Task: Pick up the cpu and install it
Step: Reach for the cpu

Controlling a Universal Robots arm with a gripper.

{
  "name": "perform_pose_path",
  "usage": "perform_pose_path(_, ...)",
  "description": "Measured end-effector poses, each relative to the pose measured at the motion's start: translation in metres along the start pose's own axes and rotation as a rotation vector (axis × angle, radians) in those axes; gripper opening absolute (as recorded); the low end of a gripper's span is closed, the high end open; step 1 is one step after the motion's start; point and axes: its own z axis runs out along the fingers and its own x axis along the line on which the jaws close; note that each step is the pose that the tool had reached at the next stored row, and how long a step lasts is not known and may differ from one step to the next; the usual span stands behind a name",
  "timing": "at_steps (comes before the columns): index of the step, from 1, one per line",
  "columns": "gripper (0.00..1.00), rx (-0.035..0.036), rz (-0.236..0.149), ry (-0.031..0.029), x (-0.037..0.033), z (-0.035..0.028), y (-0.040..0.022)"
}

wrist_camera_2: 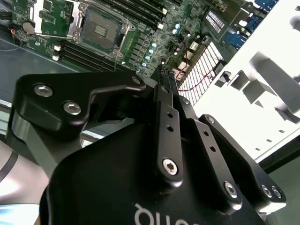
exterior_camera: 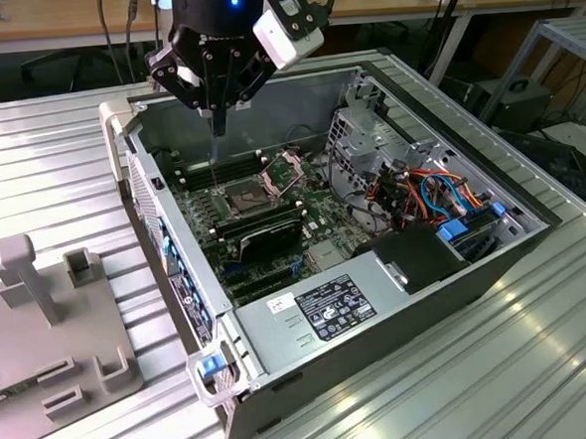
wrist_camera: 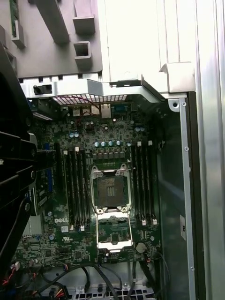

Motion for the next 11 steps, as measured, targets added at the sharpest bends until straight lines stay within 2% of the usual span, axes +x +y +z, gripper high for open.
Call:
perform_pose_path(4, 0.11, 0.0000, 0.000, 0.0000, 0.0076, -0.0001, -0.0006)
perform_pose_path(11, 0.11, 0.0000, 0.000, 0.0000, 0.0162, -0.0004, -0.0012)
